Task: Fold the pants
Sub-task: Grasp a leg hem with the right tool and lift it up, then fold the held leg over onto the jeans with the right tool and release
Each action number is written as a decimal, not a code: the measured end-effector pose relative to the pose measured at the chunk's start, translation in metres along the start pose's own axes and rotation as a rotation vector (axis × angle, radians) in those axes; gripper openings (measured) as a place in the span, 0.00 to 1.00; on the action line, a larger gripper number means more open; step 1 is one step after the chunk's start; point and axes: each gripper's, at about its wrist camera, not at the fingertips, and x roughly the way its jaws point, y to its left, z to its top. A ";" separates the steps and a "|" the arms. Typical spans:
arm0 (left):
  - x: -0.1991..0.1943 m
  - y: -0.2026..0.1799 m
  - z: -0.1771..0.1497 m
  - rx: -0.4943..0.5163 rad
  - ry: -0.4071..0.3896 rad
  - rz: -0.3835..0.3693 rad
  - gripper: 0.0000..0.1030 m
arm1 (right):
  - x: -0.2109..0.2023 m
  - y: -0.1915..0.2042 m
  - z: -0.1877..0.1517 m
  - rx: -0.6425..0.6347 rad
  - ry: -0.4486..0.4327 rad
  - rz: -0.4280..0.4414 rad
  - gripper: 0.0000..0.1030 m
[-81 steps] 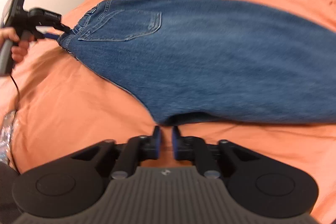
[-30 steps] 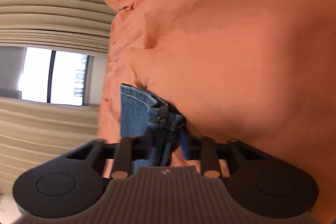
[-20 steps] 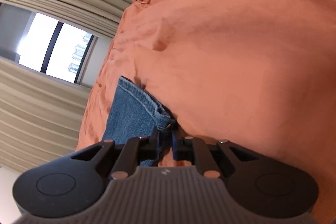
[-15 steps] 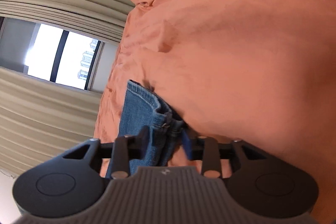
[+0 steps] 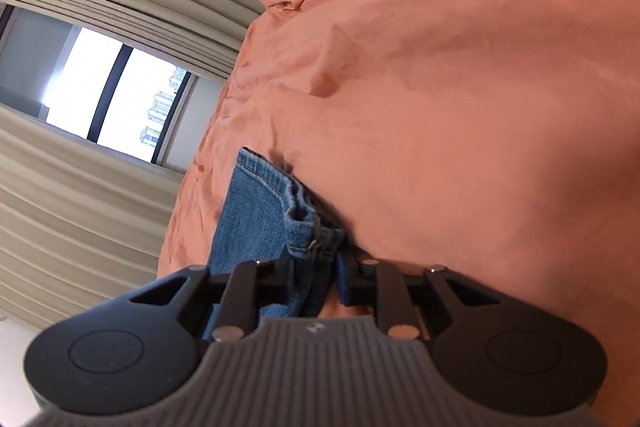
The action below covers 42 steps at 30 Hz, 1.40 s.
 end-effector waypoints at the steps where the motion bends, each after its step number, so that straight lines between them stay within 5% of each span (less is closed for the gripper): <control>1: 0.003 -0.002 0.001 0.006 0.008 0.009 0.10 | 0.001 0.000 0.000 -0.001 0.001 -0.006 0.14; 7: -0.016 -0.016 -0.004 0.060 -0.019 0.056 0.10 | 0.003 0.015 0.005 -0.049 0.014 -0.071 0.13; 16: -0.081 -0.046 -0.084 0.129 0.013 -0.114 0.06 | -0.013 0.052 0.013 -0.163 0.020 -0.115 0.10; 23: -0.110 -0.067 -0.129 0.119 0.026 -0.166 0.00 | -0.032 0.143 0.008 -0.392 0.005 -0.131 0.07; 28: -0.144 -0.039 -0.141 0.045 -0.013 -0.223 0.09 | -0.048 0.226 -0.015 -0.559 -0.015 -0.095 0.06; 34: -0.197 0.036 -0.159 -0.105 -0.120 -0.153 0.11 | -0.048 0.320 -0.074 -0.707 -0.011 -0.011 0.06; 42: -0.243 0.140 -0.207 -0.285 -0.179 -0.002 0.14 | 0.003 0.405 -0.204 -0.902 0.093 0.041 0.06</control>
